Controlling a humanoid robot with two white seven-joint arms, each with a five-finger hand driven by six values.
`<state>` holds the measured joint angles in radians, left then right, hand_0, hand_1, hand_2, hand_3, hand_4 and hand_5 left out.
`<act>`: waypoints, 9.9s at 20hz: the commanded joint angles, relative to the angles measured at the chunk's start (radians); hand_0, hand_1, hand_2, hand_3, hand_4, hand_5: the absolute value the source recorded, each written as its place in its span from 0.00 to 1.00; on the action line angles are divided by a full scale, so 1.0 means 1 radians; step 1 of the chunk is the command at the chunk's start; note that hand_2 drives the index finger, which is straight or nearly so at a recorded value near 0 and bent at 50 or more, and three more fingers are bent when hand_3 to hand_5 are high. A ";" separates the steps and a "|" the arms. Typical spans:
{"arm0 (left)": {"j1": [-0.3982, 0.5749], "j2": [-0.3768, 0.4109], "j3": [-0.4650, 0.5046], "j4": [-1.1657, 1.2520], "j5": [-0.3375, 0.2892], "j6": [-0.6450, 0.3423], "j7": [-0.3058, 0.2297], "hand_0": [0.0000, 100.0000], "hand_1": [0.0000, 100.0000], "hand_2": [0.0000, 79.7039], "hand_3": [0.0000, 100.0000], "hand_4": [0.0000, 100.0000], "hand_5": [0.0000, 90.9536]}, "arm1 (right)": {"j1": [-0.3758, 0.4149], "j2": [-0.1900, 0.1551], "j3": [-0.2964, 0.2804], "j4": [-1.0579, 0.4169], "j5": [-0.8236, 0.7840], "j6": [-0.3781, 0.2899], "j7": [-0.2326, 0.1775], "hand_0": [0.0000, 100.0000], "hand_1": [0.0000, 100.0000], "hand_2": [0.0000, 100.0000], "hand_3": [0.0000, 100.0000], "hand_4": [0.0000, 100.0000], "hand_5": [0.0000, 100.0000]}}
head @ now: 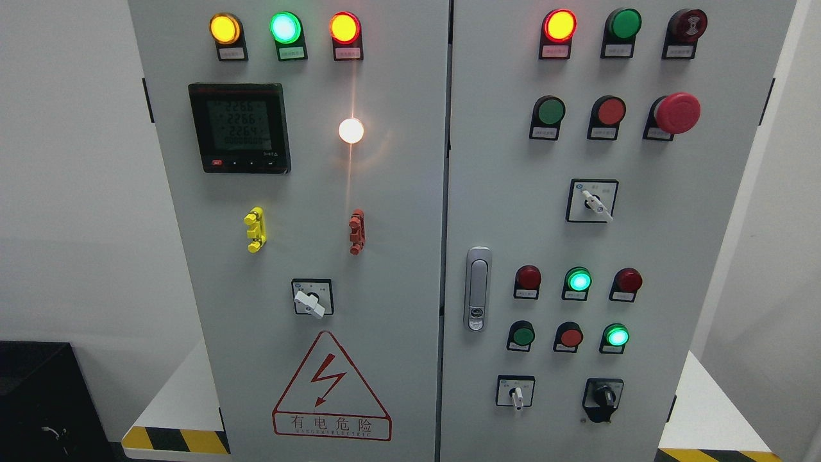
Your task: Flip black knob to close circuit
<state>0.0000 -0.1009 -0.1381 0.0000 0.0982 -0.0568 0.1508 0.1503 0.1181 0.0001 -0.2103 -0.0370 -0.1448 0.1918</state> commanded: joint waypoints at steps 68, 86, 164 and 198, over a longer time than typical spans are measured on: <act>0.023 0.000 0.000 -0.029 0.000 0.000 -0.001 0.12 0.56 0.00 0.00 0.00 0.00 | 0.041 0.002 -0.146 -1.459 1.155 0.016 -0.436 0.00 0.10 0.96 1.00 0.97 0.96; 0.023 0.000 0.000 -0.029 0.000 0.000 -0.001 0.12 0.56 0.00 0.00 0.00 0.00 | -0.162 0.006 -0.147 -1.469 1.284 0.126 -0.399 0.00 0.00 0.96 1.00 0.98 0.97; 0.023 0.000 0.000 -0.029 0.000 0.000 -0.001 0.12 0.56 0.00 0.00 0.00 0.00 | -0.400 -0.003 -0.270 -1.291 1.281 0.202 -0.359 0.00 0.00 0.96 1.00 0.97 0.95; 0.023 0.000 0.000 -0.029 0.000 0.000 -0.001 0.12 0.56 0.00 0.00 0.00 0.00 | -0.408 -0.005 -0.296 -1.299 1.240 0.195 -0.359 0.00 0.00 0.96 1.00 0.97 0.95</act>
<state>0.0000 -0.1009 -0.1381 0.0000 0.0982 -0.0568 0.1508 -0.2576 0.1137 -0.2932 -1.5034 1.2052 0.0562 -0.1649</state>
